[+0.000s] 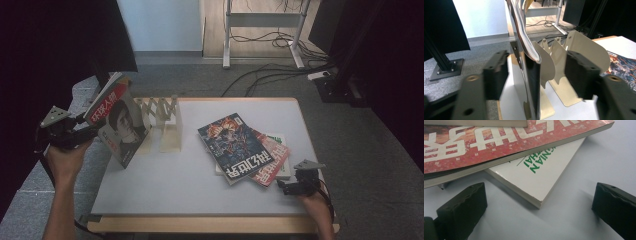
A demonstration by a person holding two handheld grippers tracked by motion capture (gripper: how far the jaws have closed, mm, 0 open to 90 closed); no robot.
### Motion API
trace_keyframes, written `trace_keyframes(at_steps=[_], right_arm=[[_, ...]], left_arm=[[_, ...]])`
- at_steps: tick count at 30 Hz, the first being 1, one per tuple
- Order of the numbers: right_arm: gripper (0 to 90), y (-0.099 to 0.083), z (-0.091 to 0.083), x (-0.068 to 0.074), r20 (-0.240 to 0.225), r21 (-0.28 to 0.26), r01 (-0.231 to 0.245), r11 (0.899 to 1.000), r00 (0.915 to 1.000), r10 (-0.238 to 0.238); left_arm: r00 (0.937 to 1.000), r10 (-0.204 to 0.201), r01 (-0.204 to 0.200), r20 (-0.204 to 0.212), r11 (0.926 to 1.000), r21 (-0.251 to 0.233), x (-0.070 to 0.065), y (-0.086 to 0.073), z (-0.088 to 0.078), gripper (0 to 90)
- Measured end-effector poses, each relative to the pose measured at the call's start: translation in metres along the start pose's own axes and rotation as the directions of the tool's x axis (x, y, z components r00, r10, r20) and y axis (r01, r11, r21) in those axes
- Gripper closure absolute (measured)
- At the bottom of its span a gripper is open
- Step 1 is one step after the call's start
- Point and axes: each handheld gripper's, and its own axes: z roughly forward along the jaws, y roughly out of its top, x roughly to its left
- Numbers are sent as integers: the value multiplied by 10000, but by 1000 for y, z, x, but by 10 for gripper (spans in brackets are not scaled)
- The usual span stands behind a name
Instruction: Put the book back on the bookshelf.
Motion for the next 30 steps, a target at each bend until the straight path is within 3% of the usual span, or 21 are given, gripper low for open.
trace_keyframes(at_steps=[9, 26, 30], right_arm=[[0, 0, 0, 0, -1, -3, 13, 10000, 10000, -13], [0, 0, 0, 0, 7, 7, -3, 10000, 10000, 3], [0, 0, 0, 0, 3, 2, 24, 10000, 10000, -24]], left_arm=[[9990, 200, -211, 394, 9994, 292, -5, -10, -6, 151], [9960, 52, -97, 889, 9987, 497, -19, -30, -23, 84], [9945, 157, -226, 1039, 9976, 659, -25, -38, -26, 84]])
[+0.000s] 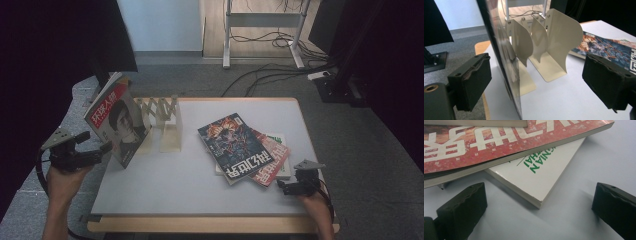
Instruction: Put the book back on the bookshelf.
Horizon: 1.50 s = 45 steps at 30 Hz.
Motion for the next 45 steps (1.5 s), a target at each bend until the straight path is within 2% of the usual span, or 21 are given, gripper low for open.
trace_keyframes(at_steps=[6, 9, 15, 18, 19, 20, 27, 39, 42, 45], right_arm=[[0, 0, 0, 0, 1, 1, -4, 10000, 10000, 4], [0, 0, 0, 0, 4, -1, -1, 10000, 10000, 1], [0, 0, 0, 0, 6, -2, 0, 10000, 10000, 0], [0, 0, 0, 0, 9, -3, 0, 10000, 10000, 0], [0, 0, 0, 0, 9, -5, 1, 10000, 10000, -1], [0, 0, 0, 0, 9, -5, 1, 10000, 10000, -1], [0, 0, 0, 0, 8, -8, -1, 10000, 10000, 1], [0, 0, 0, 0, 10, -12, 5, 10000, 10000, -5], [0, 0, 0, 0, 13, -9, 0, 10000, 10000, 0], [0, 0, 0, 0, 10, -8, -4, 10000, 10000, 4]], left_arm=[[9997, 162, -164, 198, 9998, 99, -8, -6, -1, 84], [9992, 251, -255, 320, 9996, 113, -14, -8, 2, 52], [9958, 488, -509, 778, 9984, 249, -29, -5, 10, 8], [9919, 666, -714, 1079, 9966, 413, -38, -3, 17, 0], [9884, 783, -854, 1298, 9951, 503, -44, -2, 24, 0], [9884, 783, -854, 1298, 9951, 503, -44, -2, 24, 0], [9759, 1105, -1253, 1883, 9898, 685, -60, -1, 49, 0], [9564, 1669, -1919, 2395, 9777, 854, -77, -4, 83, 0], [9510, 1697, -1996, 2585, 9753, 942, -80, -6, 93, 0], [9450, 1797, -2189, 2734, 9683, 1201, -84, -9, 103, 0]])
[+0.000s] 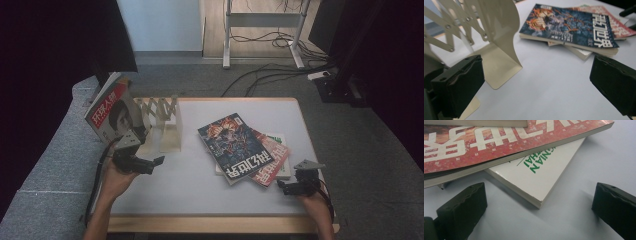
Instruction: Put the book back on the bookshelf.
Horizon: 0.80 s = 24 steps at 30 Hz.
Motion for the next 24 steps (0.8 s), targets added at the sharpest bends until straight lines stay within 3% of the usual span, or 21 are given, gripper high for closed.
trace_keyframes(at_steps=[3, 13, 24], right_arm=[[0, 0, 0, 0, 1, -1, 4, 10000, 10000, -4], [0, 0, 0, 0, 0, 0, 10, 10000, 10000, -10], [0, 0, 0, 0, -1, 12, 21, 10000, 10000, -21]], left_arm=[[9998, 131, -135, 118, 9994, 308, -2, -1, 12, 0], [9977, 375, -403, 556, 9980, 484, -11, 1, 41, 0], [9912, 817, -884, 1039, 9942, 619, -21, 22, 73, 0]])
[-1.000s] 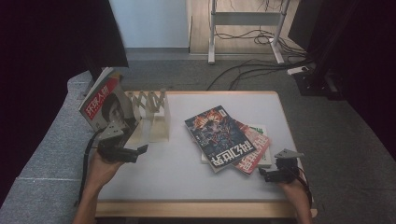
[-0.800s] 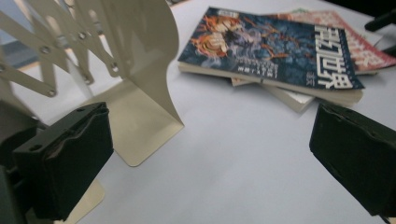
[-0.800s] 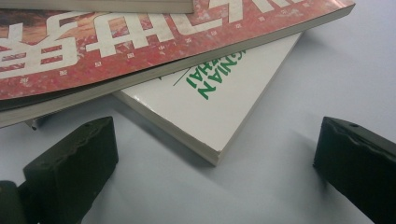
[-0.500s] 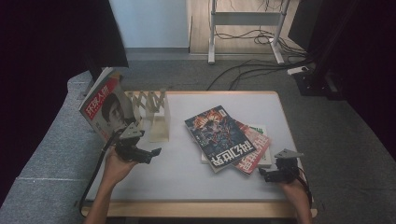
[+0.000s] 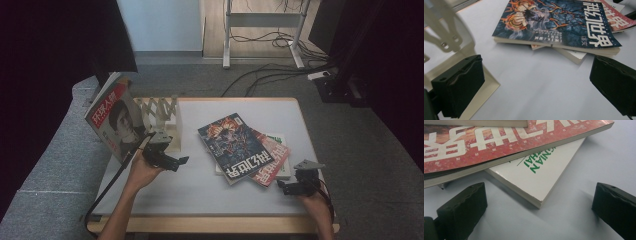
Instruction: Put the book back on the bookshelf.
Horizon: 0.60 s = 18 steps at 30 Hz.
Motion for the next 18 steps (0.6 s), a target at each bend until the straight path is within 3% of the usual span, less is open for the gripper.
trace_keyframes(at_steps=[8, 18], right_arm=[[0, 0, 0, 0, -2, 10, -2, 10000, 10000, 2], [0, 0, 0, 0, 16, 14, -21, 10000, 10000, 21]], left_arm=[[9983, 444, -445, 369, 9990, 23, -8, 18, 21, 0], [9959, 661, -671, 620, 9976, 141, -11, 33, 41, 0]])
